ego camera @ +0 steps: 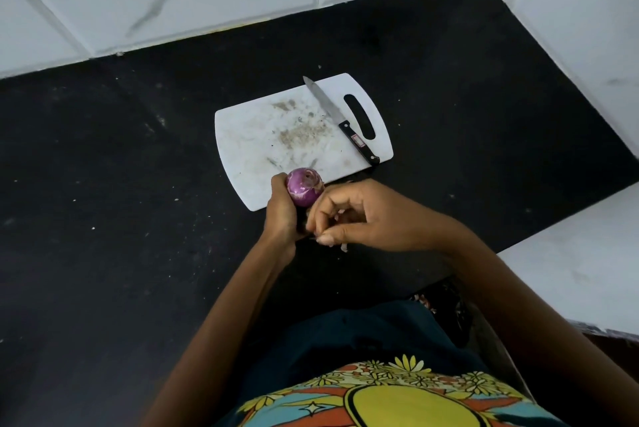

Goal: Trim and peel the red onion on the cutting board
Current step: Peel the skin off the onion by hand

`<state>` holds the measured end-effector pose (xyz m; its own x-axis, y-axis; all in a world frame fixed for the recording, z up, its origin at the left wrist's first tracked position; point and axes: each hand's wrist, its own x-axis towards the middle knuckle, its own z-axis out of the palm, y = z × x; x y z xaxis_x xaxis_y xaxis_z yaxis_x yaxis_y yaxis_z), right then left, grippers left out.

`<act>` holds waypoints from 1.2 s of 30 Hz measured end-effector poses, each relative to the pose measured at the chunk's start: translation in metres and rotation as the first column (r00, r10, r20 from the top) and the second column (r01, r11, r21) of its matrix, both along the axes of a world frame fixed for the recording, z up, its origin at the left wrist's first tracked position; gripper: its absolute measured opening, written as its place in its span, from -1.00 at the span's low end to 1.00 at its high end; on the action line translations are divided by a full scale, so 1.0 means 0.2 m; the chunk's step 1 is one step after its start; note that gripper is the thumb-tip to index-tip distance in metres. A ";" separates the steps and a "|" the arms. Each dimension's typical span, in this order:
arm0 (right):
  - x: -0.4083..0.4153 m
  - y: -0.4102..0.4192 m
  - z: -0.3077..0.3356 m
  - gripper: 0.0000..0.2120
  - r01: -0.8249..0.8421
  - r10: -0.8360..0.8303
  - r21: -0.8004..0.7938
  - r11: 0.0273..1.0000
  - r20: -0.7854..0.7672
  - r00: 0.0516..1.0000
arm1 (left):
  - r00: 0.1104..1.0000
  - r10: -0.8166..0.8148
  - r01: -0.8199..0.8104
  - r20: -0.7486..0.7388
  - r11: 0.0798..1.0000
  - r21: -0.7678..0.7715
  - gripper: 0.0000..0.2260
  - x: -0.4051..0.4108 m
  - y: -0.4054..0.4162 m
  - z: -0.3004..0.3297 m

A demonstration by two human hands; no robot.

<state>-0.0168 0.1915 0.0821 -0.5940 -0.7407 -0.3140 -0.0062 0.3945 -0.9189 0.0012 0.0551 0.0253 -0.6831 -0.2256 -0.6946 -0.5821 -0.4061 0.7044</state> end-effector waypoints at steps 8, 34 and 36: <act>-0.07 0.08 -0.07 -0.93 0.307 -0.244 0.202 0.930 -0.286 0.926 | 0.989 -0.134 0.144 -0.069 0.974 0.172 -0.44 0.00 -0.06 -0.03; 0.00 -0.08 -0.13 -0.93 0.551 -0.555 0.069 0.832 0.097 0.826 | 0.958 -0.230 0.228 -0.173 0.973 -0.032 -0.32 0.02 0.00 -0.04; 0.00 -0.08 -0.13 -0.90 0.580 -0.584 0.079 0.811 0.172 0.793 | 0.946 -0.246 0.226 -0.209 0.967 -0.115 -0.35 0.03 -0.01 -0.06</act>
<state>-0.0161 0.1754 0.0565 -0.8425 -0.2652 -0.4689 0.3942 0.2899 -0.8721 0.0068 0.0536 0.0138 -0.8579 -0.0926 -0.5054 -0.4801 -0.2059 0.8527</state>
